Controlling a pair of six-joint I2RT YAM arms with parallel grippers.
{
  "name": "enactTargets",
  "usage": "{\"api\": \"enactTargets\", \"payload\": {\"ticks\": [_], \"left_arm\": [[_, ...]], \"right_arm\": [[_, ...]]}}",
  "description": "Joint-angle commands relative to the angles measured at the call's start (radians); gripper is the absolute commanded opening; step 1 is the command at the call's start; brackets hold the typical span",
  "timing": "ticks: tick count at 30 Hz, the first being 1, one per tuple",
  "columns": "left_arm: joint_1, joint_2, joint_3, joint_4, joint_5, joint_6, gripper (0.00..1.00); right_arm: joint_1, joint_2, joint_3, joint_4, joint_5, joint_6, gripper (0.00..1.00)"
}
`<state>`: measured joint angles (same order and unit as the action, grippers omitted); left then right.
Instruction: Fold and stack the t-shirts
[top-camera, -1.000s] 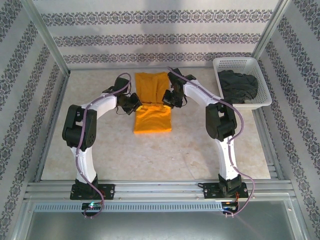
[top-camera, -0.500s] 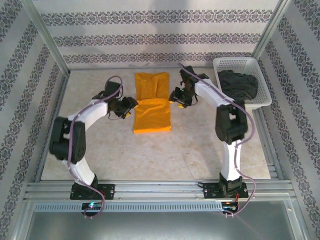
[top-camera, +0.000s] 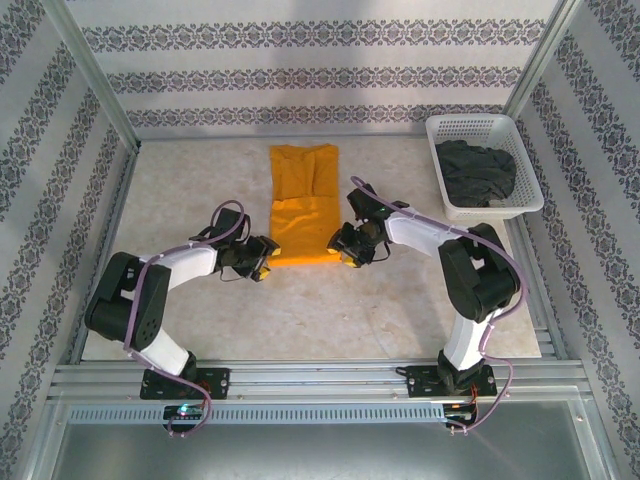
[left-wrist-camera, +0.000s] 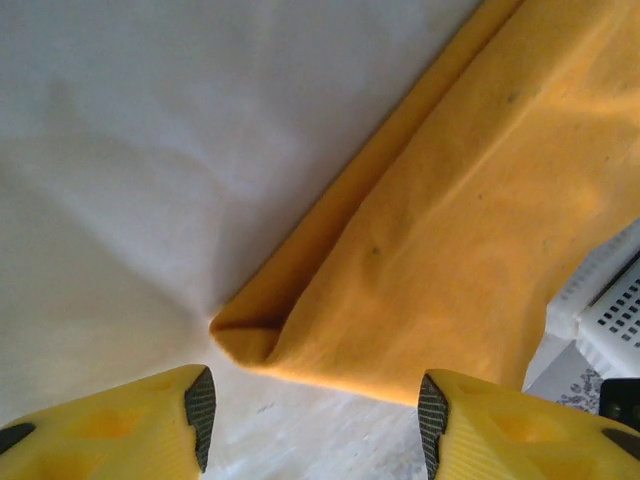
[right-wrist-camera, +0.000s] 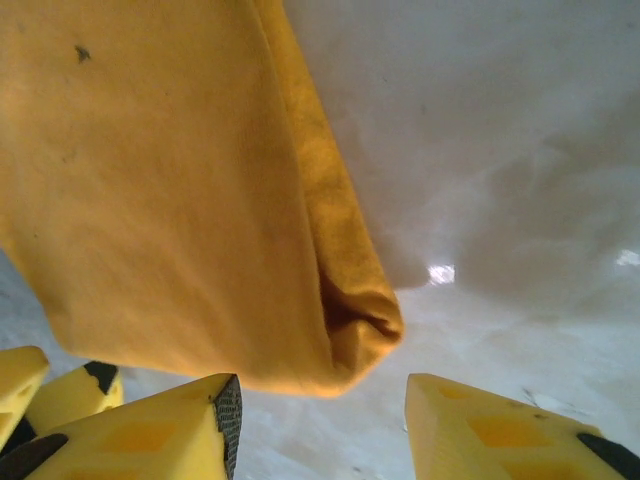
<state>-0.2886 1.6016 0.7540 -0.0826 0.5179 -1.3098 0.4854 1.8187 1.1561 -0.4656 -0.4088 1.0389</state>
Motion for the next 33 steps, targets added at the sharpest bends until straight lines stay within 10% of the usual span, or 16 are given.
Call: {"api": "enactTargets", "payload": {"ticks": [1, 12, 18, 33], "left_arm": [[-0.009, 0.04, 0.006, 0.075, 0.018, -0.05, 0.54], [-0.009, 0.103, 0.075, 0.034, 0.009, -0.016, 0.19], [-0.01, 0.069, 0.079, -0.011, 0.001, 0.012, 0.0], [-0.086, -0.245, -0.12, -0.232, 0.1, 0.112, 0.0]], "right_arm": [[-0.001, 0.041, 0.008, 0.043, 0.001, 0.085, 0.48], [0.004, 0.137, 0.039, -0.011, 0.023, 0.127, 0.31], [0.007, 0.079, 0.02, -0.005, 0.069, 0.109, 0.0], [0.148, -0.173, -0.185, -0.097, 0.037, -0.013, 0.0]]}}
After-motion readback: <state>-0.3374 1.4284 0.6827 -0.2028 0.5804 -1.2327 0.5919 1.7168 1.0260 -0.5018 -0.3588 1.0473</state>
